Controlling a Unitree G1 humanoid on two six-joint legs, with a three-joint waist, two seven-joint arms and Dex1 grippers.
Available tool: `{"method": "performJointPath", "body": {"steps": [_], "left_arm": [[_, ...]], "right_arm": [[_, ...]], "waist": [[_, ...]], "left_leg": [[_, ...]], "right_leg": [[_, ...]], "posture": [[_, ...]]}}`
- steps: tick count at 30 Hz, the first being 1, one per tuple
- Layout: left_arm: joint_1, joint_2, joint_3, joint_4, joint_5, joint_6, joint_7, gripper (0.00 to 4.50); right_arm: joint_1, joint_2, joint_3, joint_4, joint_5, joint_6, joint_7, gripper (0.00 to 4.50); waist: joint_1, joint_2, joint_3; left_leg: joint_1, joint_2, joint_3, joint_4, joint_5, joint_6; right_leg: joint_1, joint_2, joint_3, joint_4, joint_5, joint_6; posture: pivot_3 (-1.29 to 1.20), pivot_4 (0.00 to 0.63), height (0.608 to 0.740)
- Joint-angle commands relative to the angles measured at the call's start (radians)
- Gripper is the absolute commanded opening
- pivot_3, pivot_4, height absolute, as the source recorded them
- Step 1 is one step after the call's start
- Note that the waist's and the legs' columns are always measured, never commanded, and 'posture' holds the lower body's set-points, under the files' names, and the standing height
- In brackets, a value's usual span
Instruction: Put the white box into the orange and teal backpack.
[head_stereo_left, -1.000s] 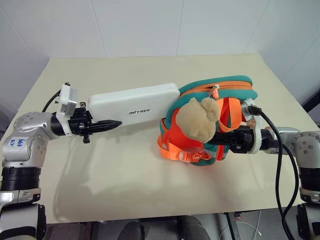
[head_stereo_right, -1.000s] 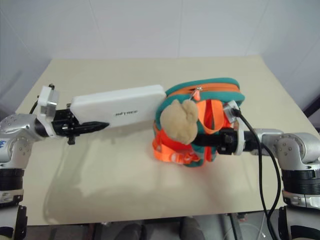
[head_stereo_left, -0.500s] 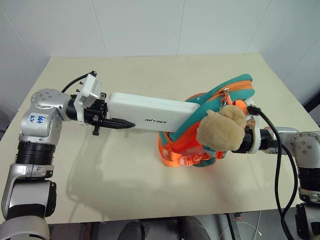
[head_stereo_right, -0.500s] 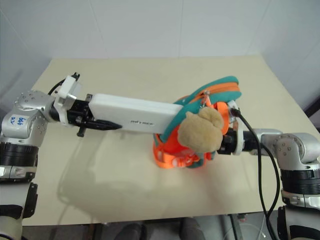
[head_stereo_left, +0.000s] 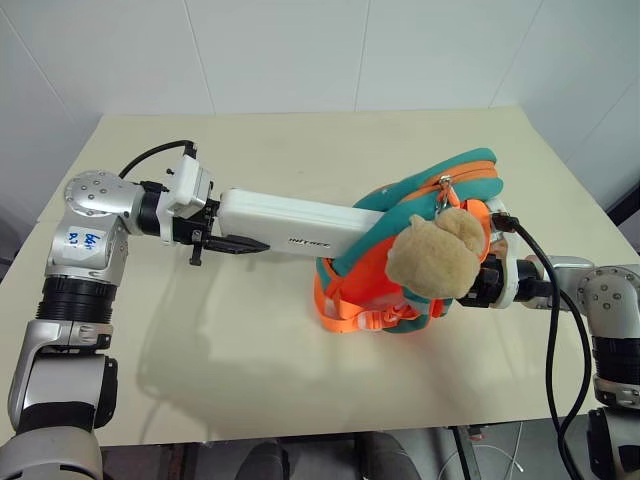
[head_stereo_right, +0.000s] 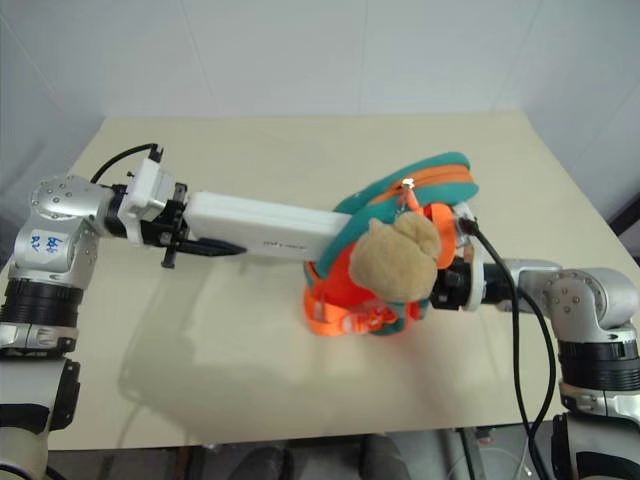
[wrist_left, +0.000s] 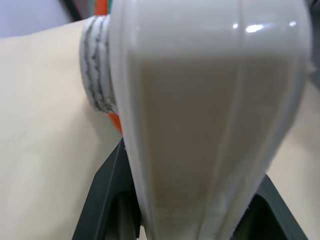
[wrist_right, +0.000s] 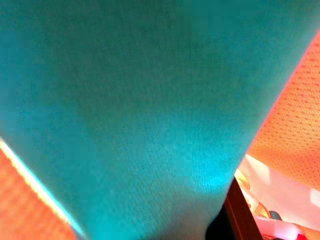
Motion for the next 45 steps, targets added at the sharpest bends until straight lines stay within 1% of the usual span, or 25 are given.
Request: {"method": "performJointPath", "body": {"steps": [1,7,10,14,20,27,29,31,36,37,42,45], "left_arm": [[0.007,0.004,0.013,0.005,0.06,-0.025,0.086,1.42],[0.026,-0.014,-0.008,-0.078,0.053,0.034,0.113,1.42],[0.009,-0.046,-0.018,-0.124,0.031,0.098,0.128,1.42],[-0.021,-0.086,-0.054,-0.161,0.043,0.153,0.137,1.42],[-0.074,-0.141,-0.12,-0.159,0.072,0.207,0.127,1.42],[-0.169,-0.31,-0.2,-0.061,0.148,0.218,0.197,1.42],[-0.181,-0.355,-0.233,-0.035,0.2,0.23,0.247,1.42],[-0.18,-0.383,-0.254,-0.03,0.225,0.227,0.258,1.42],[-0.17,-0.422,-0.25,-0.07,0.205,0.265,0.252,1.42],[-0.169,-0.422,-0.244,-0.073,0.206,0.27,0.259,2.13],[-0.143,-0.368,-0.176,-0.124,0.154,0.322,0.23,3.55],[-0.121,-0.298,-0.141,-0.139,0.126,0.305,0.176,4.4]], "right_arm": [[-0.007,0.008,0.002,-0.032,0.019,0.005,-0.002,0.55],[-0.008,0.014,0.002,-0.032,0.019,0.005,-0.003,0.55],[-0.007,0.02,0.003,-0.032,0.019,0.002,-0.005,0.55],[-0.004,0.026,0.003,-0.031,0.018,-0.002,-0.007,0.55],[-0.005,0.034,0.007,-0.025,0.013,-0.011,-0.006,0.55],[-0.006,0.048,0.018,-0.02,0.004,-0.029,-0.005,0.55],[-0.005,0.048,0.019,-0.022,0.003,-0.03,-0.005,0.55],[-0.002,0.046,0.019,-0.025,0.004,-0.031,-0.003,0.55],[0.002,0.04,0.01,-0.03,0.005,-0.032,-0.008,0.55],[0.005,0.04,0.009,-0.032,0.006,-0.032,-0.009,0.54],[0.01,0.043,0.005,-0.033,0.007,-0.035,-0.013,0.54],[0.009,0.047,0.009,-0.03,0.004,-0.039,-0.013,0.54]], "waist": [[0.0,0.0,0.0],[0.0,0.0,0.0],[0.002,0.0,0.0],[0.002,0.0,0.0],[0.002,0.0,0.0],[0.008,0.0,0.0],[0.006,0.0,0.0],[0.007,0.0,0.0],[0.008,0.0,0.0],[0.01,0.0,0.0],[0.013,0.0,0.0],[0.001,0.0,0.0]], "left_leg": [[0.0,0.0,0.0,0.0,0.0,0.0],[0.0,0.0,0.0,0.001,0.0,0.0],[0.0,0.0,0.0,0.002,0.0,0.0],[0.0,0.0,0.0,0.002,0.0,0.0],[0.0,0.0,0.0,0.002,0.0,0.0],[0.0,-0.001,0.0,0.002,0.0,0.0],[0.0,-0.001,0.0,0.002,0.0,0.0],[0.0,-0.001,0.0,0.002,0.0,0.0],[0.0,-0.001,0.0,0.002,0.0,0.0],[0.0,-0.001,0.0,0.002,0.0,0.0],[-0.001,-0.001,0.0,0.002,0.0,0.0],[-0.001,-0.001,0.0,0.002,0.001,-0.001]], "right_leg": [[0.0,0.0,0.0,0.0,0.0,0.0],[0.0,0.0,0.0,0.002,0.0,0.0],[0.0,0.0,0.0,0.003,0.0,0.0],[0.0,0.0,0.0,0.004,0.0,0.0],[0.0,0.0,0.0,0.003,0.0,0.0],[0.001,0.0,0.0,0.002,0.001,0.001],[0.001,0.0,0.0,0.001,0.001,0.001],[0.001,0.0,0.0,0.001,0.001,0.001],[0.001,0.0,0.0,0.001,0.001,0.001],[0.001,0.0,0.0,0.001,0.001,0.001],[0.001,0.0,0.001,0.001,0.001,0.002],[0.0,0.0,0.001,0.001,0.001,0.002]], "posture": [[0.0,0.15,0.74],[0.0,0.15,0.74],[0.0,0.15,0.74],[0.0,0.15,0.74],[0.0,0.15,0.74],[0.0,0.15,0.74],[0.0,0.15,0.74],[0.0,0.15,0.74],[0.0,0.15,0.74],[0.0,0.15,0.74],[0.0,0.15,0.74],[0.0,0.15,0.74]]}}
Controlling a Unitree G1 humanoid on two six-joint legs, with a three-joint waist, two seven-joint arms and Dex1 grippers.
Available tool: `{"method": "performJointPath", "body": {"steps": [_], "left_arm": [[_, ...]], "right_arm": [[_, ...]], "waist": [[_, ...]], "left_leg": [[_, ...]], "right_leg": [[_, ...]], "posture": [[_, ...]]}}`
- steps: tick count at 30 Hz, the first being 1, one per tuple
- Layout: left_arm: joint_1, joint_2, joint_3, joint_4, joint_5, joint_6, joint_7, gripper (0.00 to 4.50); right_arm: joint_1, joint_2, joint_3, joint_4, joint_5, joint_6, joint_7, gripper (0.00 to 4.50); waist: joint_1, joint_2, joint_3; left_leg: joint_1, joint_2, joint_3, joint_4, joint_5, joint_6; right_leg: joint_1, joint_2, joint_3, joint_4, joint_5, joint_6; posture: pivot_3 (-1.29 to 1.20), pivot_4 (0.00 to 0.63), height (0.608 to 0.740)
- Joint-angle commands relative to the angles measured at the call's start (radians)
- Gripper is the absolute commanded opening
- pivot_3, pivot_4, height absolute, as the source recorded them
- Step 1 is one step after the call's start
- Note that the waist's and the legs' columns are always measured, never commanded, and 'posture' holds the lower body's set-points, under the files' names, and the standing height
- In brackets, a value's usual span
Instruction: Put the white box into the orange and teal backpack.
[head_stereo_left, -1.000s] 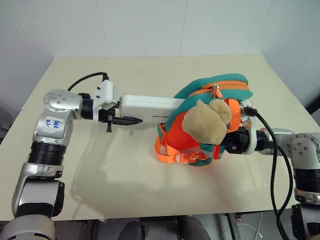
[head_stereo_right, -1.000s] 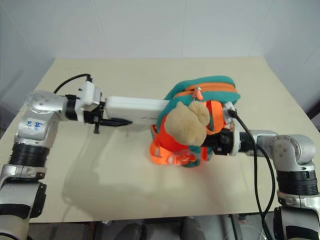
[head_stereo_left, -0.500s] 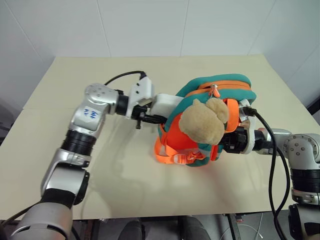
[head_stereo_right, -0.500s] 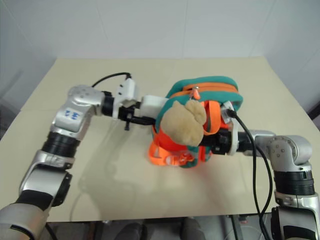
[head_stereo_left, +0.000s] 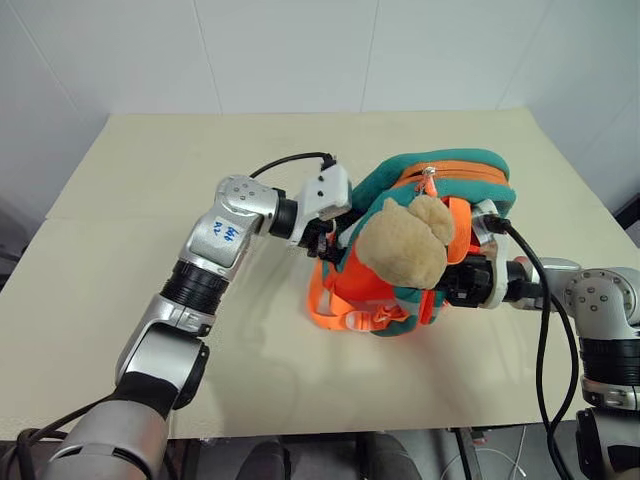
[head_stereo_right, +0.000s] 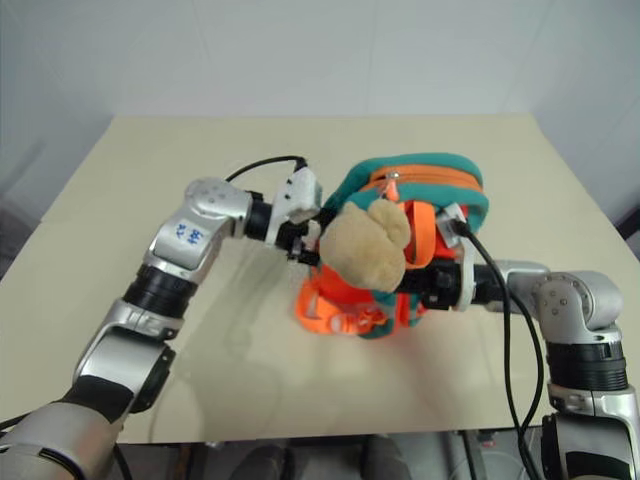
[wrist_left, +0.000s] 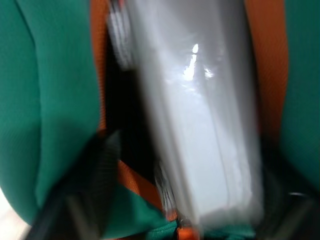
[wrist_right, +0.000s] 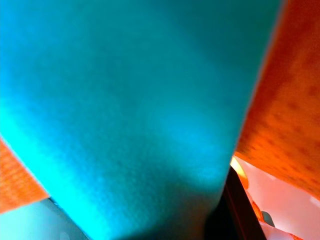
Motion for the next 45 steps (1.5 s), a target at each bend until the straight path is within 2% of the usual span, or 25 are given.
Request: {"method": "performJointPath", "body": {"steps": [1,6,10,19,23,28,33,39,45], "left_arm": [[0.019,0.073,0.058,-0.045,-0.055,-0.022,-0.07,4.48],[0.035,0.193,0.123,-0.029,-0.088,-0.07,-0.128,4.48],[0.068,0.258,0.172,-0.086,-0.153,-0.036,-0.173,4.48],[0.158,0.249,0.201,-0.267,-0.278,0.068,-0.142,4.48],[0.153,0.235,0.167,-0.235,-0.211,0.018,-0.081,3.28],[0.106,0.161,0.141,-0.185,-0.145,0.016,0.056,1.68],[0.123,0.149,0.1,-0.212,-0.144,0.025,0.034,0.06],[0.141,0.15,0.07,-0.224,-0.144,0.027,0.014,0.01],[0.118,0.101,0.033,-0.151,-0.059,-0.043,0.101,0.01]], "right_arm": [[0.005,0.005,-0.003,-0.02,0.004,-0.009,-0.005,0.54],[0.002,0.013,0.007,-0.014,-0.002,-0.017,-0.002,0.54],[-0.007,0.018,0.016,-0.003,-0.008,-0.022,0.003,0.54],[-0.015,0.023,0.025,0.004,-0.011,-0.027,0.005,0.54],[-0.014,0.023,0.023,0.003,-0.009,-0.028,0.003,0.54],[-0.01,0.024,0.017,-0.001,-0.005,-0.028,-0.005,0.54],[-0.002,0.024,0.007,-0.01,0.002,-0.026,-0.016,0.54],[0.012,0.028,-0.006,-0.023,0.014,-0.022,-0.036,0.54],[0.019,0.033,-0.015,-0.031,0.026,-0.02,-0.054,0.54]], "waist": [[-0.005,0.0,0.0],[-0.004,0.0,0.0],[-0.003,0.0,0.0],[-0.005,0.0,0.0],[-0.004,0.0,0.0],[-0.002,0.0,0.0],[-0.007,0.0,0.0],[-0.002,0.0,0.0],[-0.002,0.0,0.0]], "left_leg": [[0.0,0.0,0.0,0.0,0.0,0.0],[0.0,0.0,0.0,0.0,0.0,0.0],[0.0,0.0,0.0,0.0,0.0,0.001],[0.0,0.0,0.0,0.0,-0.001,0.001],[0.001,0.0,0.0,0.001,-0.001,0.001],[0.001,0.0,0.0,0.001,0.0,0.001],[0.001,0.0,0.001,0.0,0.0,0.001],[0.001,0.0,0.001,0.001,0.0,0.001],[0.001,0.0,0.0,0.001,0.0,0.001]], "right_leg": [[0.0,0.0,0.0,0.0,0.0,0.0],[0.0,0.0,0.0,0.001,0.0,0.0],[0.0,0.0,0.0,0.0,0.0,0.0],[0.0,0.0,0.0,0.001,0.0,0.0],[0.0,0.0,0.0,0.003,0.0,0.0],[0.0,0.0,0.0,0.003,0.0,0.0],[0.0,0.0,0.001,0.002,0.0,0.0],[0.0,0.0,0.001,0.002,0.0,0.0],[0.0,0.0,0.001,0.003,0.0,0.0]], "posture": [[0.0,0.15,0.74],[0.0,0.15,0.74],[0.0,0.15,0.74],[0.0,0.15,0.74],[0.0,0.15,0.74],[0.0,0.15,0.74],[0.0,0.15,0.74],[0.0,0.15,0.74],[0.0,0.15,0.74]]}}
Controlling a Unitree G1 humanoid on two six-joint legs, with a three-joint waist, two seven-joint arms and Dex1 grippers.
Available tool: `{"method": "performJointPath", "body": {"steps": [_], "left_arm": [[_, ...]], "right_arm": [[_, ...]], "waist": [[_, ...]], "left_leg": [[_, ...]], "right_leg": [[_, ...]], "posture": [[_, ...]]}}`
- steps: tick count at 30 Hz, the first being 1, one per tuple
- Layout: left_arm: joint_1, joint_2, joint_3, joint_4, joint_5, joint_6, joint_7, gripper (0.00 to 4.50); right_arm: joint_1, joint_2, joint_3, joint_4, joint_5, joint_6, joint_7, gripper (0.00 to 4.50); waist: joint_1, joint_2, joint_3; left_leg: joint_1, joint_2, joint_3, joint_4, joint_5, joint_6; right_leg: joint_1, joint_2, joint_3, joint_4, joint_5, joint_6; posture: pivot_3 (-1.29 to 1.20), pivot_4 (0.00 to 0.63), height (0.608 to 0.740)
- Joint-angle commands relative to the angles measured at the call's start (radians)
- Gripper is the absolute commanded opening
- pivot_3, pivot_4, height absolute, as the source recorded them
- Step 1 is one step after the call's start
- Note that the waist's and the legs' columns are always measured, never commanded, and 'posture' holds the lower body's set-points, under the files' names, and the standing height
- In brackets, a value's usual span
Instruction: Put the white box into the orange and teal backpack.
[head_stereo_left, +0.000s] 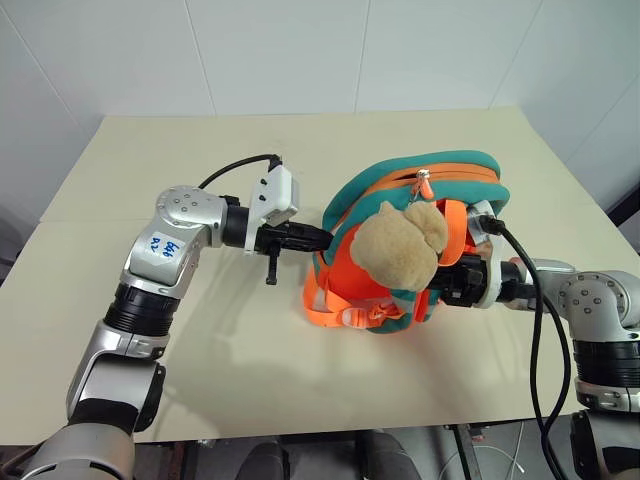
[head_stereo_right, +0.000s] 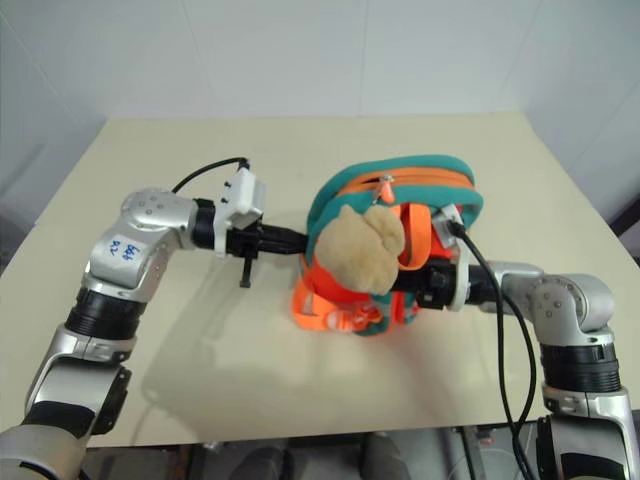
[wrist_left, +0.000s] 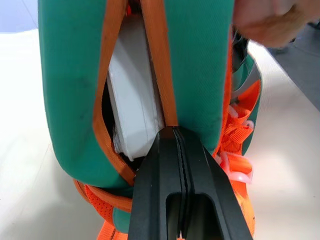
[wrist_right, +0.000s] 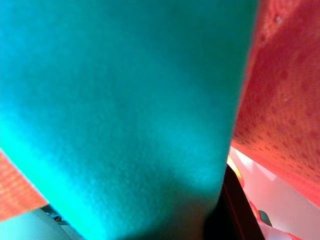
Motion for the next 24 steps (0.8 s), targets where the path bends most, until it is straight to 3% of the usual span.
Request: {"method": "performJointPath", "body": {"steps": [1,9,14,24], "left_arm": [[-0.027,-0.044,-0.015,0.036,0.051,-0.058,0.062,0.01],[-0.045,-0.145,-0.025,0.076,0.079,-0.086,0.131,0.01],[-0.049,-0.16,-0.011,0.058,0.044,-0.069,0.103,0.01],[-0.05,0.096,0.099,-0.004,-0.073,0.024,-0.094,0.01]], "right_arm": [[0.011,0.008,-0.015,-0.032,0.022,0.011,-0.016,0.54],[0.033,0.009,-0.036,-0.056,0.045,0.017,-0.043,0.54],[0.038,0.017,-0.039,-0.064,0.054,0.019,-0.057,0.54],[0.032,0.024,-0.023,-0.048,0.045,0.009,-0.049,0.54]], "waist": [[0.001,0.0,0.0],[0.001,0.0,0.0],[0.001,0.0,0.0],[-0.001,0.0,0.0]], "left_leg": [[0.0,0.0,0.0,0.0,0.0,0.0],[0.0,0.0,0.0,0.0,0.0,0.0],[0.0,0.0,0.0,0.0,0.0,0.0],[0.0,0.0,0.0,0.0,0.0,0.0]], "right_leg": [[0.0,0.0,0.0,0.0,0.0,0.0],[0.0,0.0,0.0,0.0,0.0,0.0],[0.0,0.0,0.0,0.0,0.0,0.0],[0.0,0.0,0.0,0.0,0.0,0.0]], "posture": [[0.0,0.15,0.74],[0.0,0.15,0.74],[0.0,0.15,0.74],[0.0,0.15,0.74]]}}
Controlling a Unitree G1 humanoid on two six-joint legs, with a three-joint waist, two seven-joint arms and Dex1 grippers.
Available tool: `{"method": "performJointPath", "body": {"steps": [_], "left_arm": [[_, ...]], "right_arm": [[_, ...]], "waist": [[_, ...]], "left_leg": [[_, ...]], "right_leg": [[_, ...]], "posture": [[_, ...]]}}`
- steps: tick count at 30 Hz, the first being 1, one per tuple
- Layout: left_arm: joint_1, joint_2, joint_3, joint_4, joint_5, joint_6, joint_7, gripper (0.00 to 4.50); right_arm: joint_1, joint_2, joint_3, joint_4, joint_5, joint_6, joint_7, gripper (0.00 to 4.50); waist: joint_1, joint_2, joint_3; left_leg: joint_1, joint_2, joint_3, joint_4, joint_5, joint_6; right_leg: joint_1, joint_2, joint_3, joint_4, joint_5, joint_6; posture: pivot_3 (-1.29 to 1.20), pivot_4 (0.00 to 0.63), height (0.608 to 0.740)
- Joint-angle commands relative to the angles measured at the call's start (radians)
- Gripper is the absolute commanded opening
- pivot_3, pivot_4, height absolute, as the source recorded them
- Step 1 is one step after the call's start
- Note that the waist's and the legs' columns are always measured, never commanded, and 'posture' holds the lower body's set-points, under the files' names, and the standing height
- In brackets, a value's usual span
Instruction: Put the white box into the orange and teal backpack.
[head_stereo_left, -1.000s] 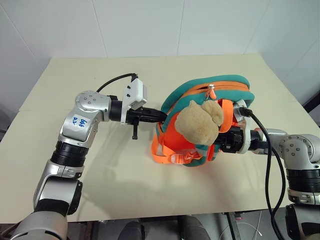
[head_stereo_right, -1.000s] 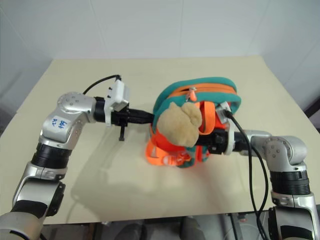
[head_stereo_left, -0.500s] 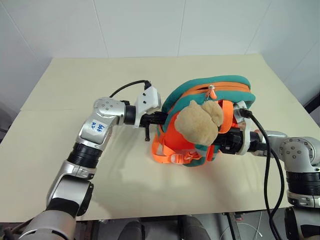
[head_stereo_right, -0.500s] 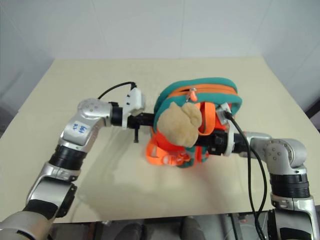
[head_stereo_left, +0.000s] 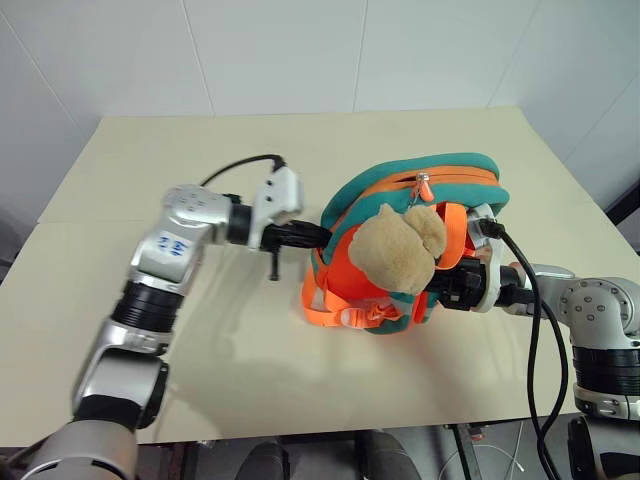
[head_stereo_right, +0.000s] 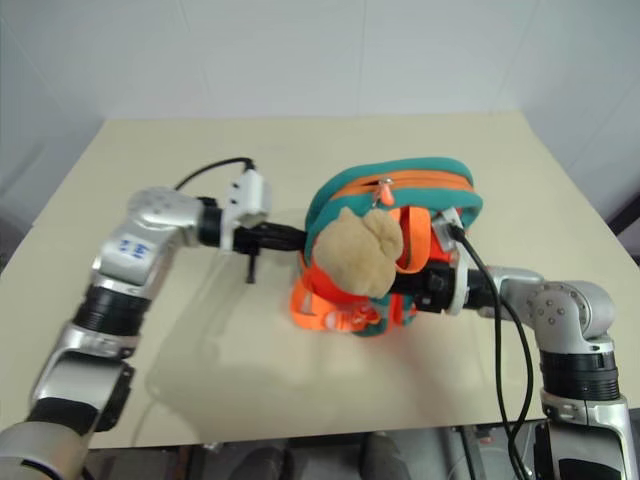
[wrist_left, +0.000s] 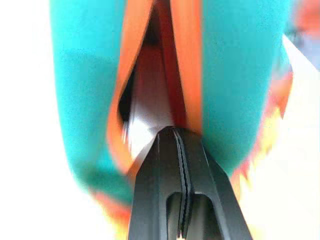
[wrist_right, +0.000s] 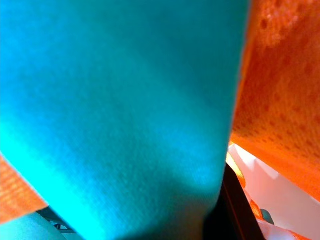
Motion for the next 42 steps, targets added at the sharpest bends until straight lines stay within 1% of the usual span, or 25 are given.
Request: {"method": "performJointPath", "body": {"steps": [1,2,3,4,10,12,16,17,19,23,28,34,37,40,42], "left_arm": [[-0.027,0.046,0.086,-0.066,-0.115,0.073,-0.07,0.01],[-0.023,0.058,0.102,-0.079,-0.136,0.101,-0.071,0.01],[-0.02,0.066,0.111,-0.087,-0.147,0.121,-0.069,0.38],[-0.013,0.074,0.123,-0.114,-0.168,0.145,-0.068,0.53],[0.032,0.094,0.166,-0.31,-0.324,0.327,-0.048,2.39],[0.036,0.086,0.172,-0.34,-0.343,0.353,-0.02,3.01],[0.049,0.052,0.172,-0.387,-0.356,0.339,0.041,4.26],[0.053,0.046,0.167,-0.394,-0.355,0.339,0.053,4.49],[0.059,0.028,0.146,-0.407,-0.345,0.329,0.075,4.49],[0.055,-0.016,0.126,-0.428,-0.367,0.336,0.096,4.49],[0.047,-0.058,0.096,-0.44,-0.391,0.338,0.089,4.49],[0.043,-0.095,0.038,-0.429,-0.362,0.319,0.095,4.49],[0.034,-0.105,0.017,-0.412,-0.339,0.306,0.107,3.92],[0.03,-0.102,0.019,-0.398,-0.33,0.288,0.107,2.88],[0.028,-0.093,0.036,-0.387,-0.332,0.284,0.107,2.36]], "right_arm": [[-0.003,0.008,0.01,-0.011,0.003,-0.006,0.008,0.54],[-0.007,0.01,0.014,-0.007,0.0,-0.008,0.011,0.54],[-0.01,0.01,0.016,-0.003,-0.002,-0.009,0.014,0.54],[-0.014,0.011,0.021,0.0,-0.006,-0.011,0.018,0.54],[-0.027,0.008,0.037,0.023,-0.021,-0.025,0.039,0.54],[-0.03,0.007,0.041,0.03,-0.027,-0.029,0.045,0.54],[-0.034,0.014,0.05,0.039,-0.04,-0.036,0.056,0.54],[-0.035,0.015,0.051,0.04,-0.041,-0.038,0.057,0.54],[-0.036,0.019,0.054,0.041,-0.044,-0.041,0.059,0.54],[-0.037,0.024,0.055,0.04,-0.047,-0.041,0.061,0.54],[-0.034,0.025,0.05,0.037,-0.047,-0.039,0.059,0.54],[-0.026,0.028,0.042,0.03,-0.045,-0.038,0.049,0.54],[-0.025,0.029,0.04,0.03,-0.044,-0.039,0.047,0.54],[-0.022,0.028,0.036,0.025,-0.042,-0.038,0.043,0.54],[-0.019,0.026,0.033,0.024,-0.041,-0.038,0.042,0.54]], "waist": [[0.0,0.0,0.0],[0.001,0.0,0.0],[0.001,0.0,0.0],[0.001,0.0,0.0],[-0.004,0.0,0.0],[-0.004,0.0,0.0],[-0.002,0.0,0.0],[-0.002,0.0,0.0],[-0.002,0.0,0.0],[-0.002,0.0,0.0],[-0.002,0.0,0.0],[-0.001,0.0,0.0],[-0.001,0.0,0.0],[-0.003,0.0,0.0],[-0.002,0.0,0.0]], "left_leg": [[0.0,0.0,0.0,0.0,0.0,0.0],[0.0,0.0,0.0,0.0,0.0,0.0],[0.0,0.0,0.0,0.0,0.0,0.0],[0.0,0.0,0.0,0.0,0.0,0.0],[0.0,0.0,0.0,0.0,0.0,0.0],[0.0,0.001,0.0,0.0,0.0,0.0],[0.001,0.0,0.0,0.001,0.0,0.0],[0.001,0.0,0.0,0.001,0.0,0.0],[0.001,0.0,0.0,0.001,0.0,0.0],[0.001,0.0,0.0,0.001,0.0,0.0],[0.001,0.0,0.0,0.0,0.0,0.0],[0.001,0.0,0.0,0.0,0.0,0.0],[0.001,0.0,0.0,0.0,0.0,0.0],[0.001,0.0,0.0,0.0,0.0,0.0],[0.001,0.0,0.0,0.0,0.0,0.0]], "right_leg": [[0.0,0.0,0.0,0.0,0.0,0.0],[0.0,0.0,0.0,0.0,0.0,0.0],[0.0,0.0,0.0,0.0,0.0,0.0],[0.0,0.0,0.0,0.0,0.0,0.0],[0.0,0.0,0.0,-0.001,0.0,0.0],[0.0,0.0,0.0,0.0,0.0,0.0],[0.001,0.0,0.0,0.001,0.0,0.0],[0.001,0.0,0.0,0.001,0.0,0.0],[0.001,0.0,0.0,0.001,0.0,0.0],[0.001,0.0,0.0,0.001,0.0,0.0],[0.001,0.0,0.001,0.001,0.0,0.0],[0.001,0.0,0.001,0.001,0.0,0.0],[0.001,0.0,0.001,0.001,0.0,0.0],[0.001,0.001,0.001,0.001,0.0,0.0],[0.001,0.001,0.001,0.001,0.0,0.0]], "posture": [[0.0,0.15,0.74],[0.0,0.15,0.74],[0.0,0.15,0.74],[0.0,0.15,0.74],[0.0,0.15,0.74],[0.0,0.15,0.74],[0.0,0.15,0.74],[0.0,0.15,0.74],[0.0,0.15,0.74],[0.0,0.15,0.74],[0.0,0.15,0.74],[0.0,0.15,0.74],[0.0,0.15,0.74],[0.0,0.15,0.74],[0.0,0.15,0.74]]}}
